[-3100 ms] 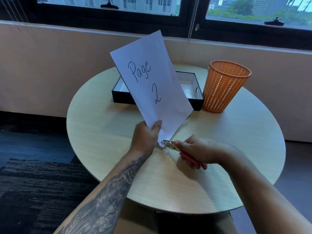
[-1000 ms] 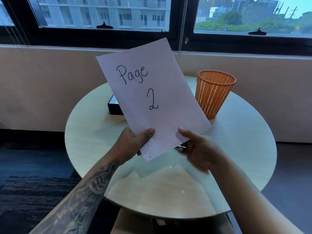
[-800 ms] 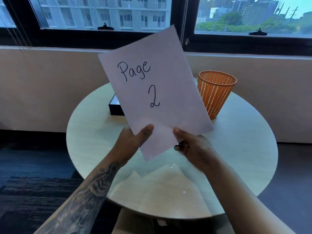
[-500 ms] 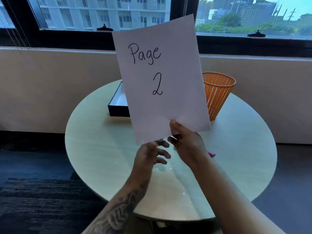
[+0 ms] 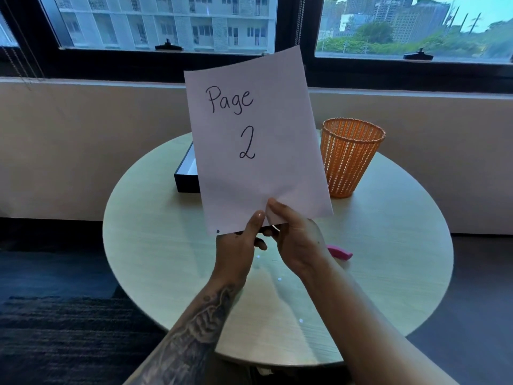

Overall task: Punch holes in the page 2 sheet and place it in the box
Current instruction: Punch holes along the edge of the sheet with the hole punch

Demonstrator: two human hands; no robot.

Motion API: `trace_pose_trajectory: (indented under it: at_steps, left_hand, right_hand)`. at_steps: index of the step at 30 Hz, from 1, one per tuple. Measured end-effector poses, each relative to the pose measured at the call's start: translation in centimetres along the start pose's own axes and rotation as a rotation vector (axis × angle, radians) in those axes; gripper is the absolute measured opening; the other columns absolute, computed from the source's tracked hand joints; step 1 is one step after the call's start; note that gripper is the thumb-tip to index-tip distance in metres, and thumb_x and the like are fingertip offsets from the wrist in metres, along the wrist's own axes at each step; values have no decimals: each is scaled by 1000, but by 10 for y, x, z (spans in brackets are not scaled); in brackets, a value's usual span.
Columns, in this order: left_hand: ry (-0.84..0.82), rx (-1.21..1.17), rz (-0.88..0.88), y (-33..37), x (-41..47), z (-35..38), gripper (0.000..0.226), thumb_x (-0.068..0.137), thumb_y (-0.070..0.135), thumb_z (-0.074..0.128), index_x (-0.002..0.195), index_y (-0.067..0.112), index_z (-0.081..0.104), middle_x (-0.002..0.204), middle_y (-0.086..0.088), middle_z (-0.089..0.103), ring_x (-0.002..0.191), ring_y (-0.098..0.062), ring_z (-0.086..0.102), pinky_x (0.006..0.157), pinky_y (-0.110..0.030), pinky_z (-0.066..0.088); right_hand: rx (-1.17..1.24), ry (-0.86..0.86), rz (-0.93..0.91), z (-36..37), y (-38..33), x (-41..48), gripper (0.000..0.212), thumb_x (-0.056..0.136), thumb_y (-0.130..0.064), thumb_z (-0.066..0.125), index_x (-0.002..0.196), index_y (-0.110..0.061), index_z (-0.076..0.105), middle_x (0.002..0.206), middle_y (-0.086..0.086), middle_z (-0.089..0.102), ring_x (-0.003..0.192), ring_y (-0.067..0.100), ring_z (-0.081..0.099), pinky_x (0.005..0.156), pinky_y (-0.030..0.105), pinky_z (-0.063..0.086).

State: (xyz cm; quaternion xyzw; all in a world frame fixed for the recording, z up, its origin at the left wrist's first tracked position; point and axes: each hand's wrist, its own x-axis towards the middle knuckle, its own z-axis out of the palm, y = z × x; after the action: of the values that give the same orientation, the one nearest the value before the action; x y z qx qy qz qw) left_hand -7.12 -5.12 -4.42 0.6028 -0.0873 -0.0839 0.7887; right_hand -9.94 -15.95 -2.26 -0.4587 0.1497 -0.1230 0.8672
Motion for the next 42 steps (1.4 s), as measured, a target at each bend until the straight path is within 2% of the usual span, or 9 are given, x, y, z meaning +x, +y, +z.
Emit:
trace_pose_trajectory:
  at_steps: [7, 12, 14, 17, 19, 24, 29, 35, 42]
  left_hand:
    - [5, 81, -2, -9, 2, -3, 19, 91, 32, 72, 96, 14, 72, 78, -10, 73, 65, -21, 63, 66, -42, 52]
    - [81, 57, -28, -19, 11, -3, 14, 90, 30, 73, 90, 16, 72, 77, -6, 76, 66, -18, 66, 65, -40, 53]
    - [107, 38, -12, -21, 15, -7, 15, 90, 27, 73, 91, 12, 71, 75, -6, 75, 65, -17, 66, 62, -36, 53]
    - [123, 23, -11, -24, 18, -9, 15, 91, 24, 72, 90, 10, 70, 73, -4, 74, 63, -15, 64, 59, -35, 51]
    - [124, 30, -16, -25, 18, -9, 18, 91, 26, 71, 90, 8, 71, 75, -4, 74, 63, -13, 63, 58, -33, 49]
    - [180, 37, -61, -25, 19, -10, 16, 87, 31, 75, 87, 15, 69, 69, 2, 67, 57, -14, 55, 57, -30, 47]
    - [225, -32, -41, -20, 20, -7, 14, 87, 21, 76, 94, 10, 69, 73, -1, 67, 63, -12, 61, 54, -28, 49]
    - [239, -90, 25, -2, 19, 7, 8, 88, 15, 74, 92, 11, 68, 68, 5, 68, 60, -11, 61, 52, -27, 50]
    - [244, -48, 67, 12, 14, 17, 6, 89, 15, 72, 87, 13, 67, 60, 7, 65, 55, -8, 60, 53, -27, 50]
  right_hand:
    - [-98, 23, 16, -18, 0, 4, 15, 87, -16, 74, 97, -5, 73, 88, 8, 74, 84, 22, 68, 84, 35, 52]
    - [-524, 36, 16, -42, -15, 0, 15, 88, -31, 75, 95, -18, 74, 92, -4, 77, 92, 15, 69, 86, 34, 48]
    - [-888, 20, -65, -56, -28, -5, 30, 87, -42, 74, 111, -24, 70, 107, -8, 73, 103, 14, 68, 89, 33, 51]
    - [-1730, 26, -19, -77, -40, -17, 66, 80, -67, 67, 136, -34, 54, 136, -11, 53, 125, 14, 49, 100, 34, 44]
    - [-1946, -7, 12, -84, -37, -21, 65, 77, -72, 63, 130, -35, 55, 139, -9, 49, 126, 18, 44, 101, 37, 44]
    - [-1783, 47, -75, -95, -33, -19, 36, 85, -53, 67, 114, -32, 67, 109, -7, 56, 102, 15, 54, 86, 37, 51]
    - [-1262, -62, -74, -88, -39, -32, 16, 94, -40, 66, 107, -33, 70, 89, -6, 70, 74, 8, 63, 66, 21, 48]
    - [-601, -230, 223, -78, -31, -34, 60, 88, -51, 45, 119, -4, 67, 94, 12, 72, 84, 24, 67, 72, 35, 54]
    - [-532, -291, 195, -66, -19, -36, 68, 91, -56, 38, 118, 2, 62, 102, 16, 72, 90, 25, 66, 76, 36, 52]
